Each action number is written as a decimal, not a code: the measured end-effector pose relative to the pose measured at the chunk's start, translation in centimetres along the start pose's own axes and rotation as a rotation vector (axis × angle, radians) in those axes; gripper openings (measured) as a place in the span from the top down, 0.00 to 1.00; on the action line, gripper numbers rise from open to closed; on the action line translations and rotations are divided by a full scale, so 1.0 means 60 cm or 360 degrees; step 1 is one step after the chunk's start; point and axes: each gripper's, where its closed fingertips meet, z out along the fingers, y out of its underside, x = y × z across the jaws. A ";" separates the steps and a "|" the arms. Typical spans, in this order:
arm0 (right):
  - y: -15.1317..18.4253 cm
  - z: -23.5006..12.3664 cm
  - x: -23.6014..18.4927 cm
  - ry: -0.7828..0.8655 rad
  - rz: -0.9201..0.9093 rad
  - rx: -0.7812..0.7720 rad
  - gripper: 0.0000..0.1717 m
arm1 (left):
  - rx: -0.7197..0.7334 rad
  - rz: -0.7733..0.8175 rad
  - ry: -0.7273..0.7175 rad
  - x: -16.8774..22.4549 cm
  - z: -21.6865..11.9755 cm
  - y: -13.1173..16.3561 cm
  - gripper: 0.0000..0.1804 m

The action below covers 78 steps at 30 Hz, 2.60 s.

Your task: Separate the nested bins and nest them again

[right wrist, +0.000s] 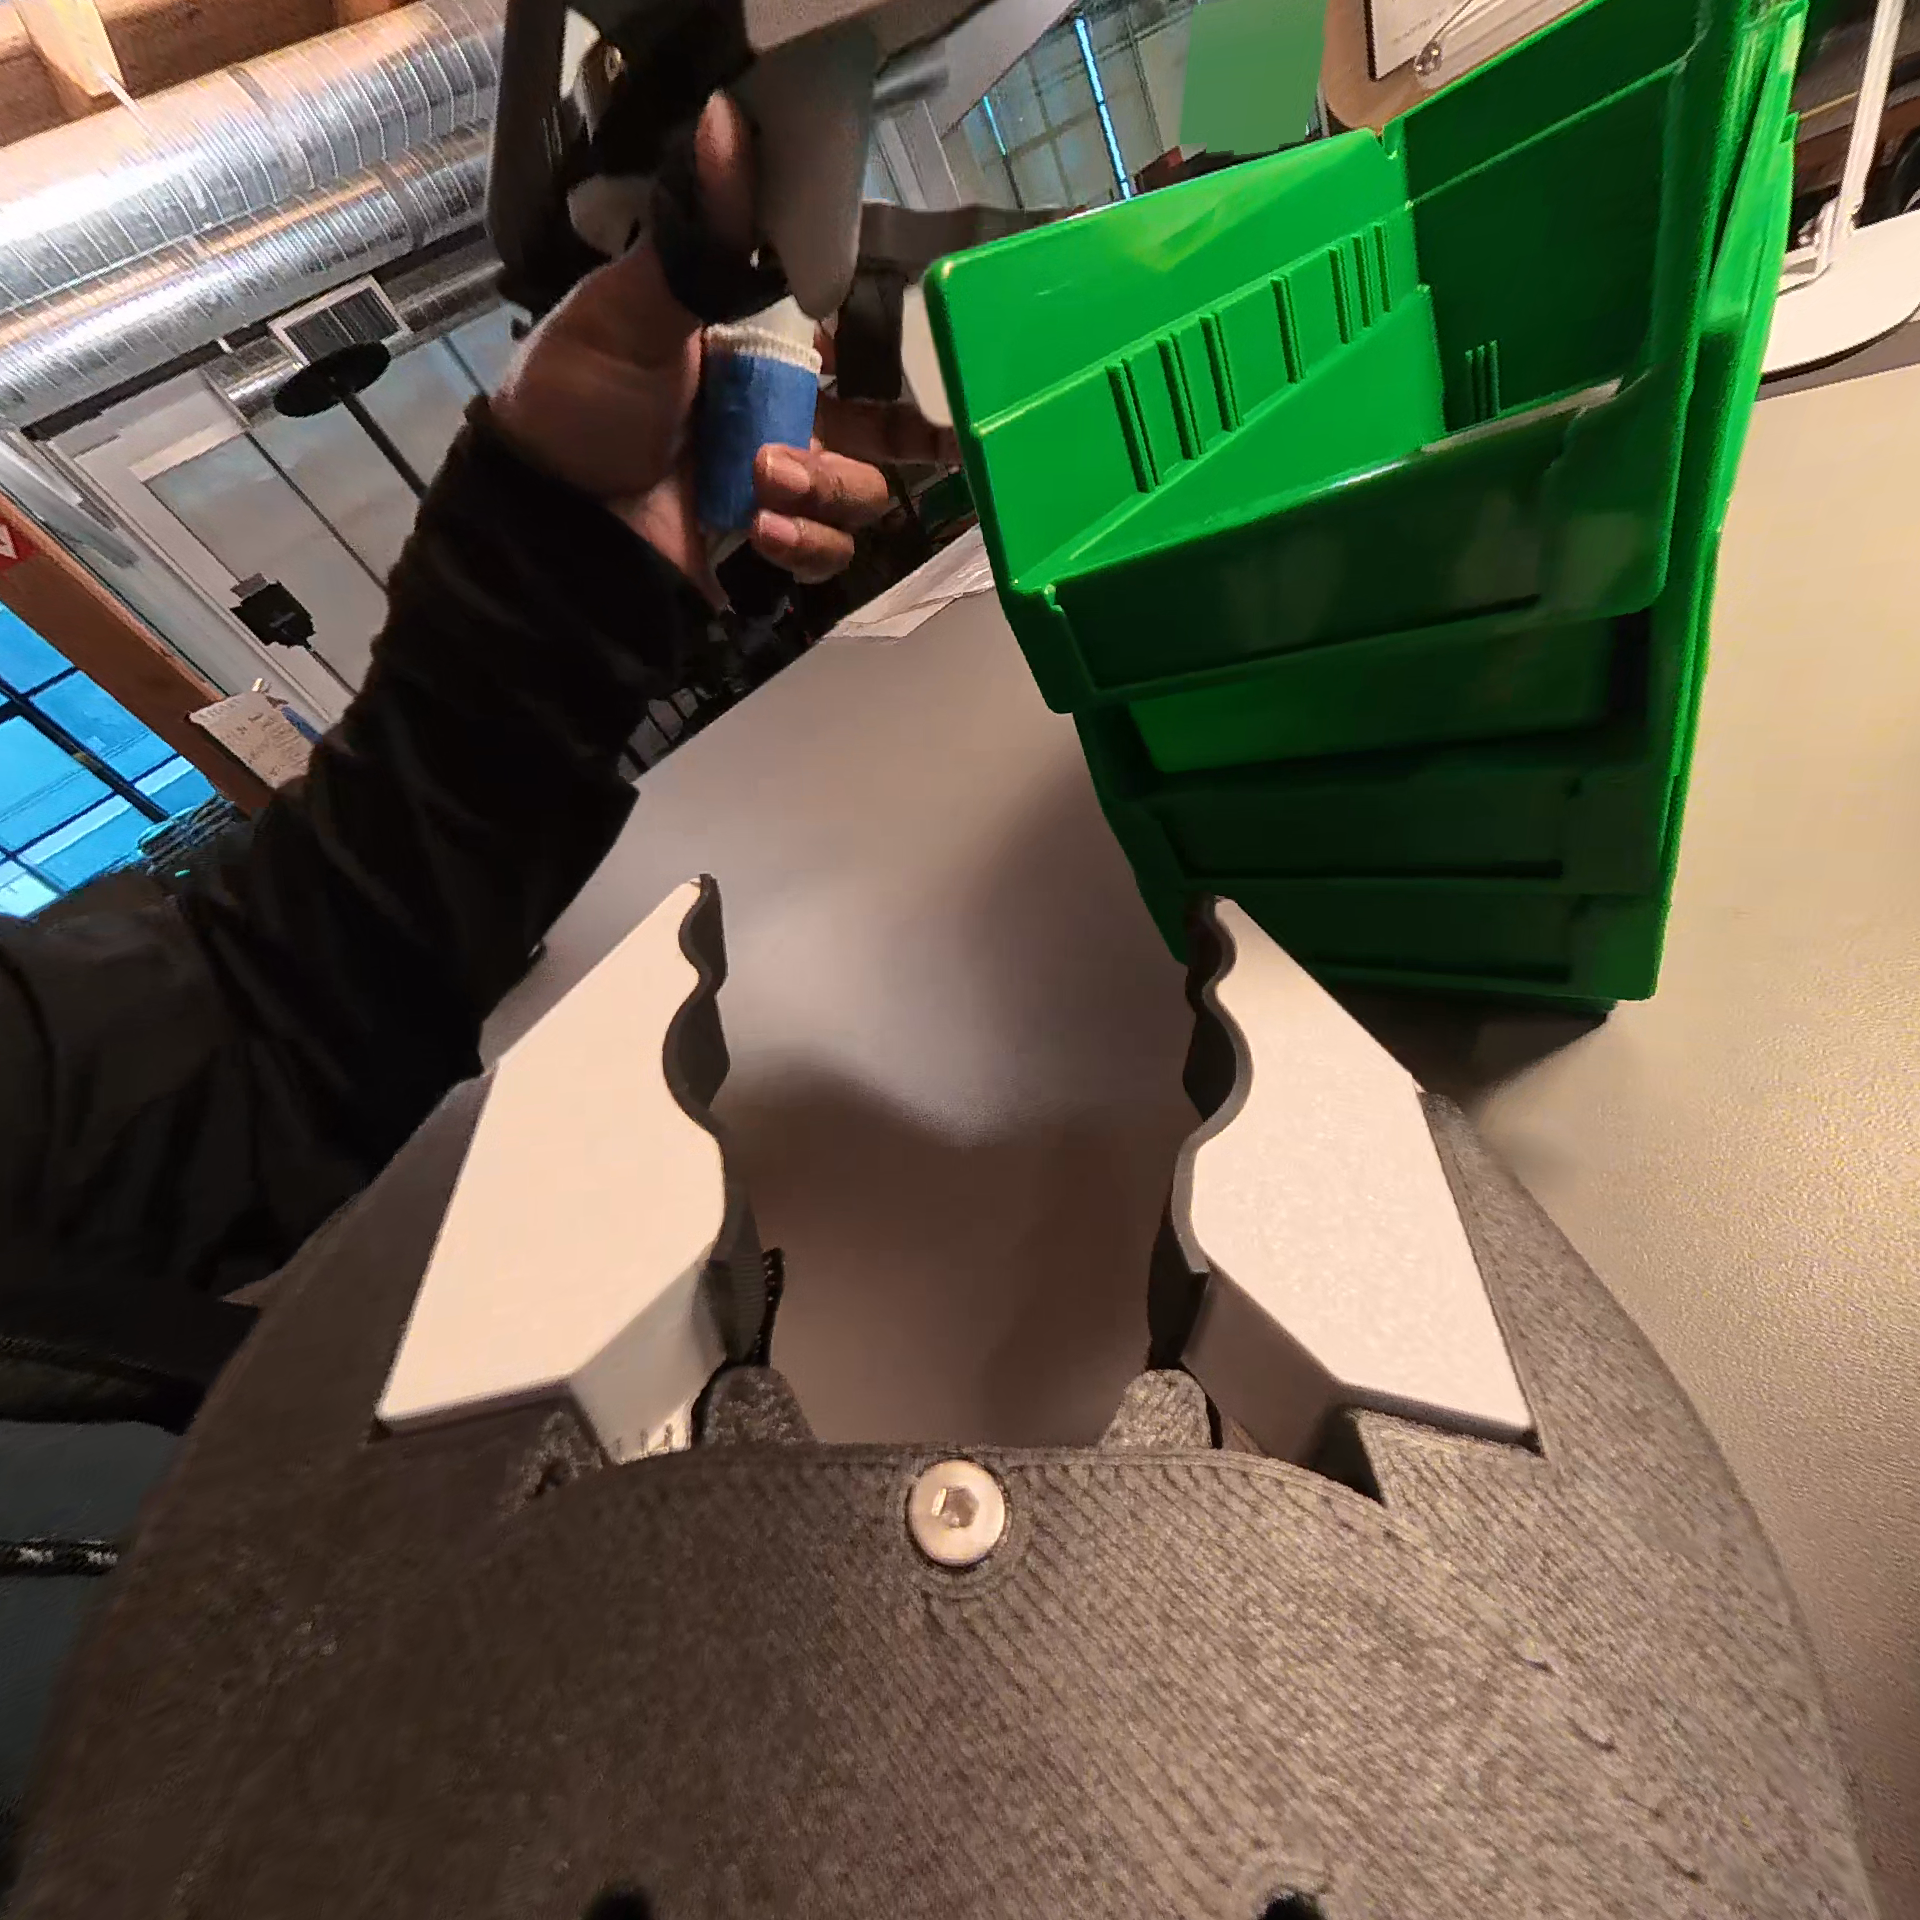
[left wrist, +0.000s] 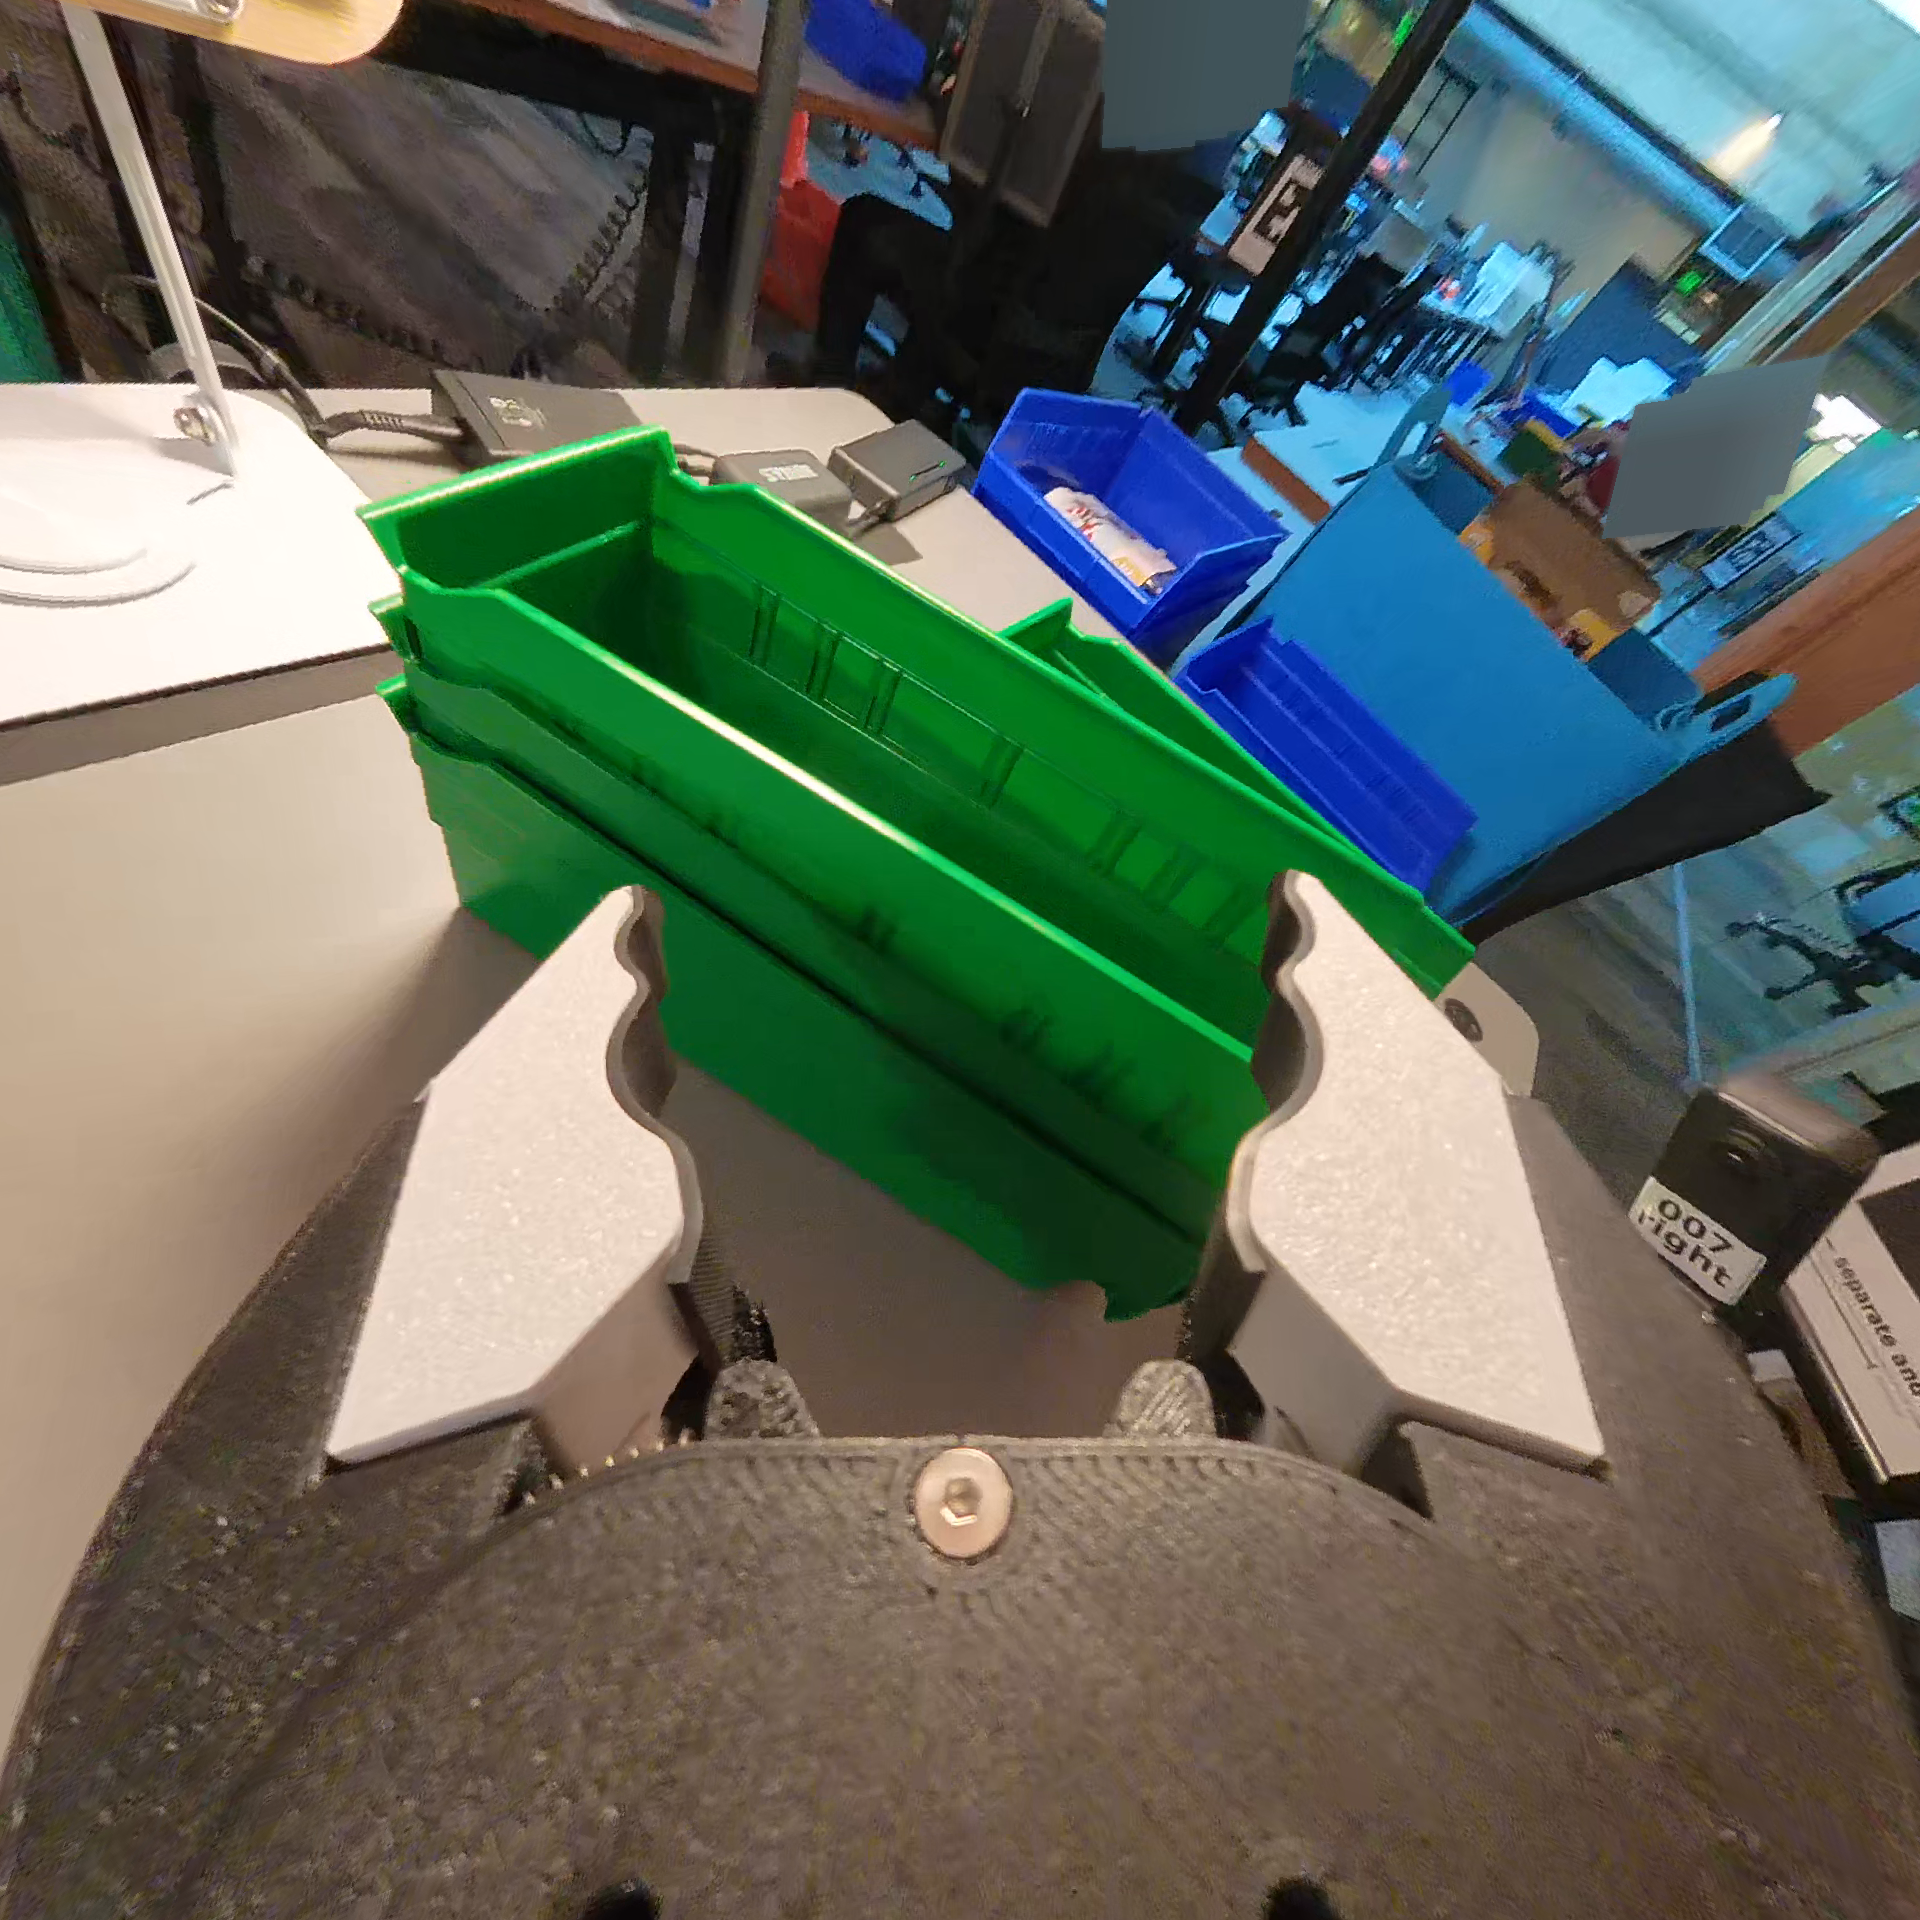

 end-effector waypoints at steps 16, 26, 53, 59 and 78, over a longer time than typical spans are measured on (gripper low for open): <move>-0.040 0.002 0.102 0.0647 -0.0019 0.0156 0.25 | -0.0089 0.0058 0.0078 0.049 0.010 0.032 0.36; -0.048 0.041 0.088 0.0486 -0.0091 0.0116 0.23 | -0.0144 0.0028 0.0011 0.028 -0.010 0.035 0.35; -0.010 0.081 0.013 -0.0087 0.0246 0.0003 0.38 | -0.1162 0.0497 -0.0834 -0.061 0.065 0.046 0.21; -0.010 0.081 0.009 -0.0118 0.0247 0.0002 0.40 | -0.1160 0.0502 -0.0817 -0.063 0.064 0.043 0.25; -0.018 0.072 0.001 -0.0175 0.0250 0.0059 0.42 | -0.0746 0.0460 -0.0743 -0.025 0.004 -0.075 0.38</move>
